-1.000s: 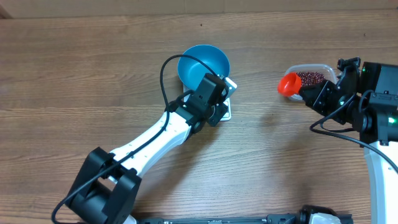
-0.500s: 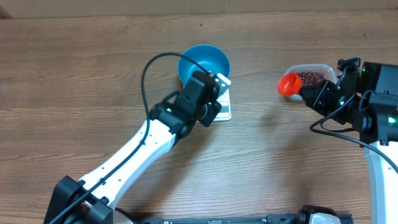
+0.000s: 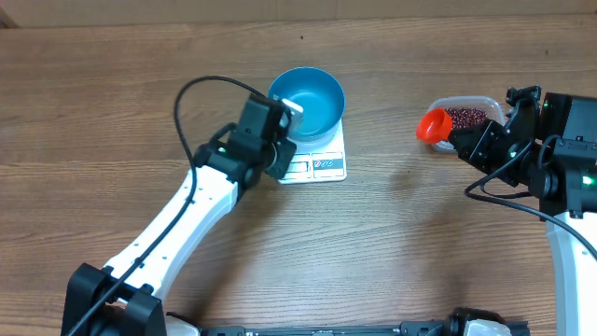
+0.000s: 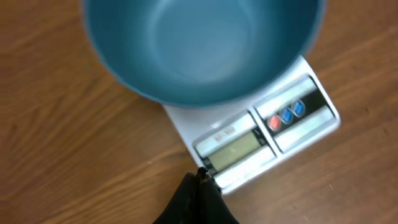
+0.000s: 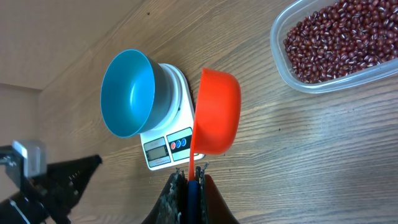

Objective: Scoop item into bowl and weigh 150g on scale

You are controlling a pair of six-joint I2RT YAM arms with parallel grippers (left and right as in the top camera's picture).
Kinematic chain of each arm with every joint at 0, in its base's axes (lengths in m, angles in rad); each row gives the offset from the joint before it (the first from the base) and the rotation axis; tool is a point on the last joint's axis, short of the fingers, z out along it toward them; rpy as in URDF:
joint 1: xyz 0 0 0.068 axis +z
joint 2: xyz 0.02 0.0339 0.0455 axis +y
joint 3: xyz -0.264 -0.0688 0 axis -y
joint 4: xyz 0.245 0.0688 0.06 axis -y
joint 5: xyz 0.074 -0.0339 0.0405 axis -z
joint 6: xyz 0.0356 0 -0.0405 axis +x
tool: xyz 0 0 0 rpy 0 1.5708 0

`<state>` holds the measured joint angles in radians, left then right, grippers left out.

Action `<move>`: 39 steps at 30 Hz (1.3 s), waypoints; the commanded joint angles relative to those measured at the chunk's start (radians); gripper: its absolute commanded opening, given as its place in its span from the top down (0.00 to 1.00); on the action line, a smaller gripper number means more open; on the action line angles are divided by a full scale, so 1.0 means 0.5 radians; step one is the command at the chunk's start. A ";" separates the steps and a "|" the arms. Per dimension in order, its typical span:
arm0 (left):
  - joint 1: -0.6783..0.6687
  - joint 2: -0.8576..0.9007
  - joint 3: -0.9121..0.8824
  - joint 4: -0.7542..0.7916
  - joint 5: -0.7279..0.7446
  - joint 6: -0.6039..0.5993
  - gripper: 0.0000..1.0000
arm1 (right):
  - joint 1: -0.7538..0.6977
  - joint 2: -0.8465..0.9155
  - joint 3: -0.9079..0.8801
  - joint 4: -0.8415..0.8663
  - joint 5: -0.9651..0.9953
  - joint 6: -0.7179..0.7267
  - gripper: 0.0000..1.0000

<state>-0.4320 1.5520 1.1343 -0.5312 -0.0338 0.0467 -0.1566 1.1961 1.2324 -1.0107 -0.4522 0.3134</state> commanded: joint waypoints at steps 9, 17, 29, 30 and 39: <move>0.496 -0.049 0.032 0.588 -0.209 -0.010 0.94 | -0.005 -0.013 0.053 0.180 0.012 0.009 0.96; 0.605 -0.018 0.032 0.670 -0.208 -0.013 0.96 | -0.005 -0.011 0.053 0.187 0.190 0.320 0.96; 0.603 -0.017 0.033 0.700 -0.195 -0.298 0.96 | -0.005 0.156 0.054 0.233 0.274 0.572 0.96; 0.603 -0.017 0.033 0.700 -0.195 -0.298 0.96 | -0.005 0.156 0.060 0.229 0.274 0.571 0.96; 0.390 -0.019 0.131 0.559 -0.175 0.005 0.55 | -0.005 0.156 0.246 0.043 0.276 0.215 0.96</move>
<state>-0.1638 1.5517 1.1469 -0.2192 -0.1291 -0.0322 -0.1566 1.2823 1.3144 -0.9886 -0.3248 0.5171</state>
